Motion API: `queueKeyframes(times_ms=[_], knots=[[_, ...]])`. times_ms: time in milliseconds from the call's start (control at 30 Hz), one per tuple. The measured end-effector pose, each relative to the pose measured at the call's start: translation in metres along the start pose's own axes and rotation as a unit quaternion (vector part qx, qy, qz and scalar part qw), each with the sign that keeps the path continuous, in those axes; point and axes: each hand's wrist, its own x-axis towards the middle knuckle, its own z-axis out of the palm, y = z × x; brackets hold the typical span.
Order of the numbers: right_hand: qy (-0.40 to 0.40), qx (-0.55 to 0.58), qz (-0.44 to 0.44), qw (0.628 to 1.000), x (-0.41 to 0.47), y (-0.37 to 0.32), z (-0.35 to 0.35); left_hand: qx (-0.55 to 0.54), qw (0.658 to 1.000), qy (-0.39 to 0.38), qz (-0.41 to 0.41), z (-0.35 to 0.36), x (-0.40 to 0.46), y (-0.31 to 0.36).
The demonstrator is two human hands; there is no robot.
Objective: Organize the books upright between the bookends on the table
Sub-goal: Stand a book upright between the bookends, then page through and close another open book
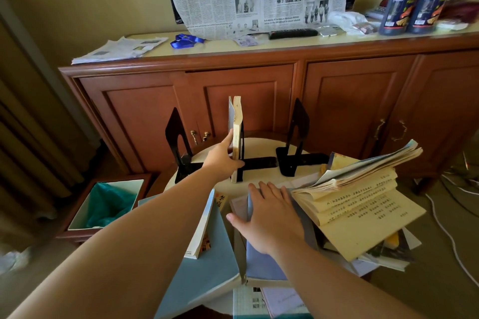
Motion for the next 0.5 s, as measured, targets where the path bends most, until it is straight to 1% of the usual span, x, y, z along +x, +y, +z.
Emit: queueKeyframes(times_ms=[200,300,367,433,500], knots=[[0.005,0.008,0.003,1.000,0.000,0.000,0.000,0.033,0.999,0.004,-0.002,-0.008,-0.007,-0.002],[0.009,0.031,0.008,0.999,-0.001,0.000,-0.003,0.052,0.999,-0.012,-0.007,-0.015,-0.008,0.001],[0.023,0.070,0.009,0.997,-0.004,-0.001,-0.007,0.081,0.996,-0.029,-0.005,-0.021,-0.010,0.006],[0.037,0.129,0.015,0.991,-0.006,0.000,-0.013,0.105,0.994,-0.029,-0.005,-0.029,-0.013,0.011],[0.038,0.192,0.028,0.980,-0.007,0.001,-0.019,0.104,0.994,-0.025,-0.010,-0.036,-0.018,0.015]])
